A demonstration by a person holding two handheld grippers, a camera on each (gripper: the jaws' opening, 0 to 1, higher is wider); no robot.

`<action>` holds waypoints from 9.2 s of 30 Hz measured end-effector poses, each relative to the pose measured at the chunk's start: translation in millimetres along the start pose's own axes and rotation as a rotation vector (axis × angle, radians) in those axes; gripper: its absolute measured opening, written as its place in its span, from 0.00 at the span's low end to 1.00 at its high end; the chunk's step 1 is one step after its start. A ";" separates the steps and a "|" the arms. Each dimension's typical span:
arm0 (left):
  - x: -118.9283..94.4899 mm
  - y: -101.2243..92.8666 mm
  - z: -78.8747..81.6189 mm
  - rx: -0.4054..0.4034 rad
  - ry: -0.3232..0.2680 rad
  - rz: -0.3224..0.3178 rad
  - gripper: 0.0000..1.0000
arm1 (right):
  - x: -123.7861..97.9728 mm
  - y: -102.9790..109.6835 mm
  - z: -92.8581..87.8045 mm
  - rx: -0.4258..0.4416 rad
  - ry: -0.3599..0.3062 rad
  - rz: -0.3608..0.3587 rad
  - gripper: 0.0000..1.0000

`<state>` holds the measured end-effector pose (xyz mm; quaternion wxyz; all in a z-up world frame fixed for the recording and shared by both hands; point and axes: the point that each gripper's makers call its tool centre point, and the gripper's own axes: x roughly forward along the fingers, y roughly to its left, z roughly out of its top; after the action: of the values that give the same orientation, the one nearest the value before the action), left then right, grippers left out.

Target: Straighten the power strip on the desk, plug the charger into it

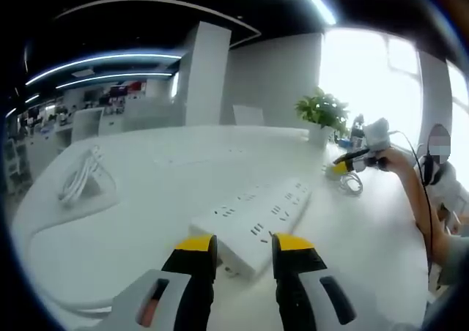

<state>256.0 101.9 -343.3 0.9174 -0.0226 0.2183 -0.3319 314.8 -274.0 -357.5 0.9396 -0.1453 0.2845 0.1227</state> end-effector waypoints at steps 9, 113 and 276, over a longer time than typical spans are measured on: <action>0.4 -0.8 1.2 0.000 0.000 -0.002 0.31 | 0.2 1.3 -7.2 0.012 0.021 0.001 0.27; -0.8 -1.3 -2.9 0.009 0.022 -0.002 0.32 | -2.2 144.5 81.4 -0.642 -0.272 0.200 0.26; 0.1 -42.0 -23.8 0.179 0.112 -0.110 0.34 | 23.1 217.6 90.3 -1.439 0.348 0.398 0.25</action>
<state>221.1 71.6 -357.1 0.8826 0.0662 0.2372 -0.4005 310.4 -37.8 -342.9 0.5154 -0.6845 0.2993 0.4198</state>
